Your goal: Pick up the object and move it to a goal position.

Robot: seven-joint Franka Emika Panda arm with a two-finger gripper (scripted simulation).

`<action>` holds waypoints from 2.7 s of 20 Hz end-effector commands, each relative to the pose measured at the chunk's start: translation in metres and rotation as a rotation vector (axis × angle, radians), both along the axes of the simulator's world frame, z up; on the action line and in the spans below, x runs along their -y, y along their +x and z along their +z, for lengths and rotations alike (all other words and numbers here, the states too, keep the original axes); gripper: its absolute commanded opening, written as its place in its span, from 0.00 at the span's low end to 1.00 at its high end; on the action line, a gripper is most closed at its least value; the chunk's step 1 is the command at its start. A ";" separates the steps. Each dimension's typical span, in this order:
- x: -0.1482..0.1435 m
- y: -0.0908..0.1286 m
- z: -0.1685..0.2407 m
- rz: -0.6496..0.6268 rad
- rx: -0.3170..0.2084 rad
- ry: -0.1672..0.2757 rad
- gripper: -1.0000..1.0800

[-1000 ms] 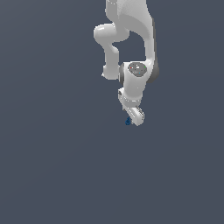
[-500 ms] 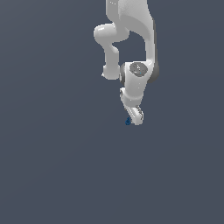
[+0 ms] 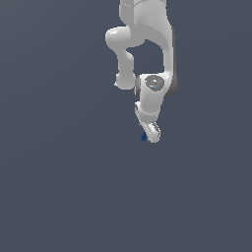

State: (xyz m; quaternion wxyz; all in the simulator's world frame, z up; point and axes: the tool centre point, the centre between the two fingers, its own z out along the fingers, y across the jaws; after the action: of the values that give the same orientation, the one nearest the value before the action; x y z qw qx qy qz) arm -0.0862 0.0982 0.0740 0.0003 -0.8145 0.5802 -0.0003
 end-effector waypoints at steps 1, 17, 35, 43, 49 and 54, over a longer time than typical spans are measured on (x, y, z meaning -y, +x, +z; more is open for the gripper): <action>0.000 -0.001 -0.013 -0.001 -0.001 0.000 0.96; 0.000 0.000 -0.032 -0.002 -0.001 0.000 0.00; 0.038 0.019 0.031 -0.003 -0.001 0.000 0.00; 0.082 0.042 0.105 -0.004 -0.001 0.000 0.00; 0.117 0.061 0.163 -0.004 -0.001 -0.001 0.00; 0.145 0.077 0.210 -0.004 -0.001 -0.001 0.00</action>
State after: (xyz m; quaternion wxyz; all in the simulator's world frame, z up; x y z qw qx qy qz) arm -0.0138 -0.0383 0.2697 0.0000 -0.8131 0.5821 -0.0004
